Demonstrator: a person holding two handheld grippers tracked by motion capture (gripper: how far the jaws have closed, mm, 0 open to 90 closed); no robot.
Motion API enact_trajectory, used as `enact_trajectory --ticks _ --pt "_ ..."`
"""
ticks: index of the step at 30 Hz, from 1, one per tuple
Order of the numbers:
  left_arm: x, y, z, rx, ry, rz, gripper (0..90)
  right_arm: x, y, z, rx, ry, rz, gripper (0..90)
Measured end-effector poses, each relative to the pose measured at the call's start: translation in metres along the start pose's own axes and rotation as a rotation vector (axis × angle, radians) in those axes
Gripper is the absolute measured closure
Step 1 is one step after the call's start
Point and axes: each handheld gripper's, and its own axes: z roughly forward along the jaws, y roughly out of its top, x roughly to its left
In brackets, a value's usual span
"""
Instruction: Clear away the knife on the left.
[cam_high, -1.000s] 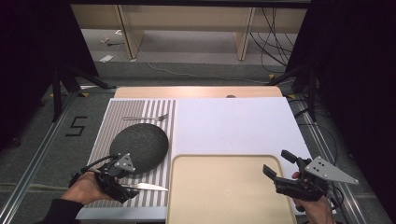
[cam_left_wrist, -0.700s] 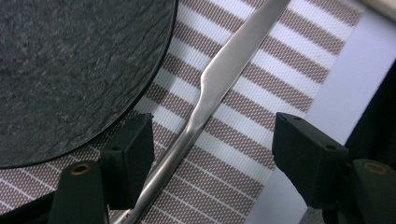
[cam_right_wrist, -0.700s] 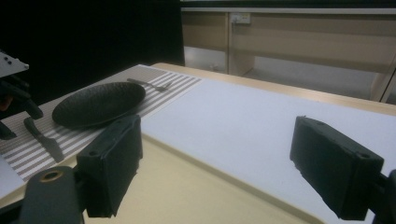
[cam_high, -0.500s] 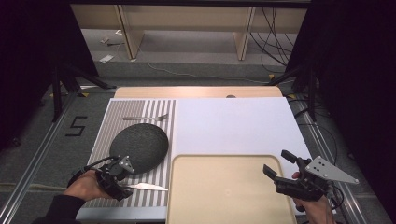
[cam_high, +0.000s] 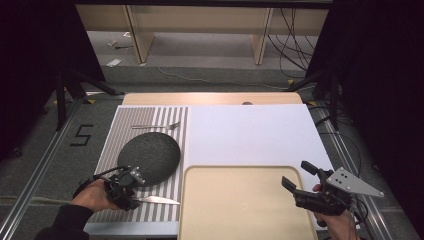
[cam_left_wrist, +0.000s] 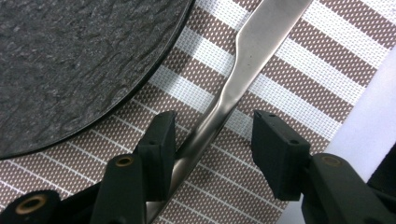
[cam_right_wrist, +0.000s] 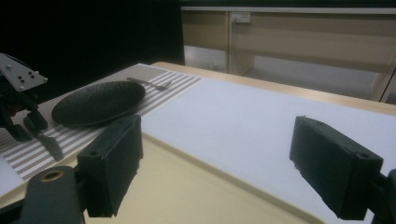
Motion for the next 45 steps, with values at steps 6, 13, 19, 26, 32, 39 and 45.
enact_trajectory --ticks 6,13,19,26,32,39,45 --pt "-0.004 0.005 0.000 0.043 0.028 0.045 54.7 0.000 0.000 0.001 0.002 0.000 -0.001 18.1" --pt "-0.005 0.009 0.000 0.067 0.016 0.044 62.2 0.000 0.000 0.000 0.002 -0.001 0.003 18.3" --pt "-0.011 0.015 0.001 0.118 0.033 0.108 68.8 0.000 0.000 0.001 0.008 -0.005 0.002 18.4" --pt "-0.017 0.013 0.001 0.108 0.037 0.181 79.3 0.000 0.000 0.001 0.013 -0.010 0.001 18.6" --pt "-0.017 0.012 0.000 0.104 0.033 0.164 79.8 0.000 0.000 0.001 0.016 -0.011 0.003 18.6" --pt "-0.018 0.015 0.000 0.123 0.042 0.138 80.0 -0.003 0.000 0.000 0.009 -0.016 0.008 18.8" --pt "-0.021 0.020 -0.007 0.115 0.052 0.101 80.1 -0.002 0.000 0.000 0.016 -0.018 0.008 18.8"
